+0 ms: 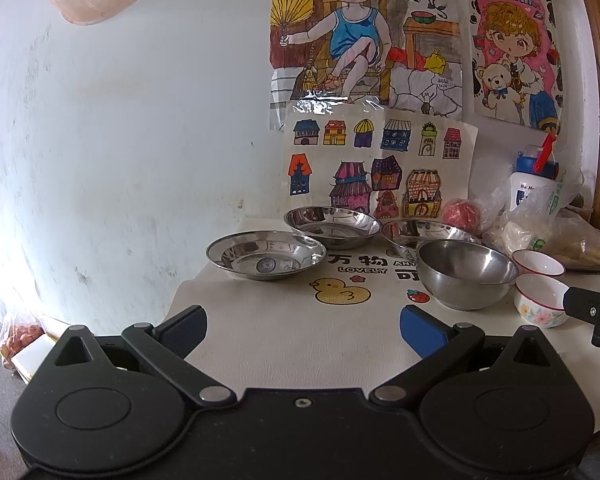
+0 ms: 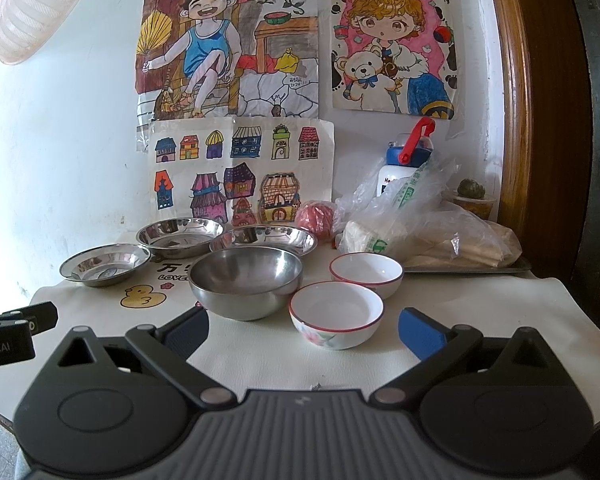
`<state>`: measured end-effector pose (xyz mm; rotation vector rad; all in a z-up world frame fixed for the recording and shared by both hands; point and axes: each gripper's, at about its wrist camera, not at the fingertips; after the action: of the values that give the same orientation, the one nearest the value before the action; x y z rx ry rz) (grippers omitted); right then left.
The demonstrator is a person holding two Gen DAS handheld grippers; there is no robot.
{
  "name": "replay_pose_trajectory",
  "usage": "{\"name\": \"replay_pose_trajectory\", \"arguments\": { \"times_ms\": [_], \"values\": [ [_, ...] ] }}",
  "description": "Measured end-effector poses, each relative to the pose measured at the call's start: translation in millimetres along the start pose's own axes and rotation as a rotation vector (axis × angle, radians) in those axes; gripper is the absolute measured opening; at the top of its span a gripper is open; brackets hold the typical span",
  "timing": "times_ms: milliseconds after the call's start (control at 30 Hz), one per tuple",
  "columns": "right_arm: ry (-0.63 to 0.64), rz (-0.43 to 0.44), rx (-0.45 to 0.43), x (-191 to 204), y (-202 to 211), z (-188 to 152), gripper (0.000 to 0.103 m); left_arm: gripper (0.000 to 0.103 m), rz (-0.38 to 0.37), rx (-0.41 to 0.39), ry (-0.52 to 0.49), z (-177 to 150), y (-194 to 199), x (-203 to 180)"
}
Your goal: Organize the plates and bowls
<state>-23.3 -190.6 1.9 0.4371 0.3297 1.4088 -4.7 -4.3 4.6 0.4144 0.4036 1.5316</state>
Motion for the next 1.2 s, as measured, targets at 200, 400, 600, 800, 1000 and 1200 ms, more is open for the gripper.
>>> {"name": "replay_pose_trajectory", "arguments": {
  "times_ms": [200,400,600,800,1000,1200],
  "values": [
    [-0.001,-0.001,-0.001,-2,0,-4,0.103,0.102,0.000,-0.003,-0.003,1,1,0],
    [-0.001,0.000,0.000,-2,0,-4,0.103,0.102,0.002,-0.006,-0.002,1,3,0],
    [0.002,-0.001,0.000,-1,1,-3,0.103,0.102,0.007,-0.006,-0.007,1,3,0],
    [0.005,0.000,0.001,-2,-1,-3,0.103,0.102,0.012,-0.005,-0.003,0,4,1],
    [0.033,0.021,-0.009,2,0,2,0.103,0.102,0.012,0.012,-0.014,5,-3,-1],
    [0.081,0.054,-0.025,-3,-4,11,0.103,0.102,0.018,-0.002,-0.038,16,-7,-3]
  ]
}}
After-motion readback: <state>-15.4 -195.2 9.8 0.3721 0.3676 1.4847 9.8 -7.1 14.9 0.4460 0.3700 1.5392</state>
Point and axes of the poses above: each gripper's, at about its wrist camera, not at the fingertips, and y roughly against the way its jaws point, x to its left, z to its top, and after that the axes turned 10 degrees about x, right-handed
